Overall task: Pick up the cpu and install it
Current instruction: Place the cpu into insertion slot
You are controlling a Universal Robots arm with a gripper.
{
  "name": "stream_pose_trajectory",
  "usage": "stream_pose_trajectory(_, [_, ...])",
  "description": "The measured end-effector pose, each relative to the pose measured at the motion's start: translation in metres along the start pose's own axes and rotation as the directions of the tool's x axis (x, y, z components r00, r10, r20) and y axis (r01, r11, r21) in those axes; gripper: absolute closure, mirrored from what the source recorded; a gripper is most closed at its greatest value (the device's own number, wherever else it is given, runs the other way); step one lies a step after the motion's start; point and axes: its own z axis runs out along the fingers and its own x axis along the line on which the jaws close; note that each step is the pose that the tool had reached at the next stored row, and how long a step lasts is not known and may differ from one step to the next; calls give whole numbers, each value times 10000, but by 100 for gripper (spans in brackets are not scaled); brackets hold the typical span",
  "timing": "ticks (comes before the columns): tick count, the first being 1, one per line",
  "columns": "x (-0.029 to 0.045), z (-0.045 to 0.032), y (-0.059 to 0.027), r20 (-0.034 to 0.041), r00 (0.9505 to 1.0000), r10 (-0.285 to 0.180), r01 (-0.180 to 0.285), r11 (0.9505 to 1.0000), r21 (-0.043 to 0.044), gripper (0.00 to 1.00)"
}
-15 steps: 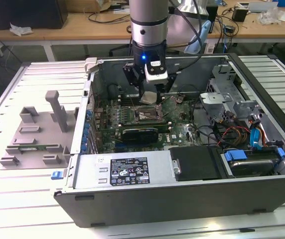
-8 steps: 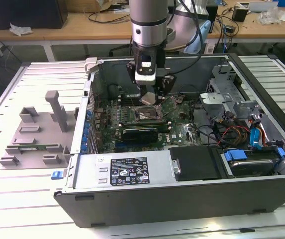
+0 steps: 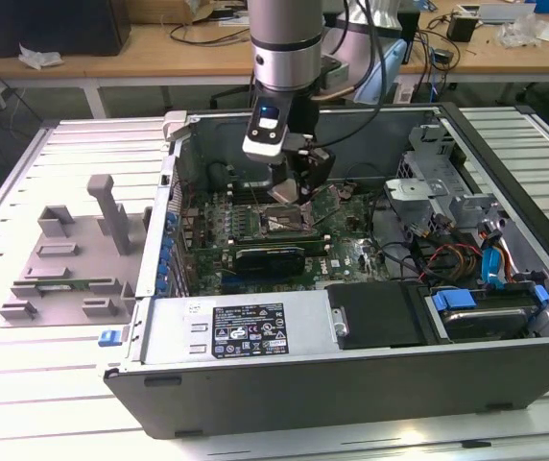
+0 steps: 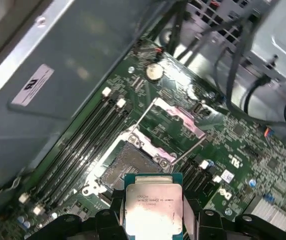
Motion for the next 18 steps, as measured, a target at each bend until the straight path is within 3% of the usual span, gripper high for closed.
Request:
stream_pose_trajectory(2, [0,3,0,24,9991,420,-420,9991,11,45])
stream_pose_trajectory(5, [0,7,0,69,9934,1141,-1141,9935,28,45])
stream_pose_trajectory(9, [0,13,-1,126,9793,2019,-2020,9794,44,45])
stream_pose_trajectory(12, [0,19,-1,179,9593,2818,-2820,9594,55,45])
stream_pose_trajectory(13, [0,19,-1,189,9549,2964,-2966,9550,57,45])
stream_pose_trajectory(14, [1,21,-1,207,9461,3233,-3235,9462,59,45])
stream_pose_trajectory(18, [1,26,-2,257,9189,3936,-3939,9191,62,45])
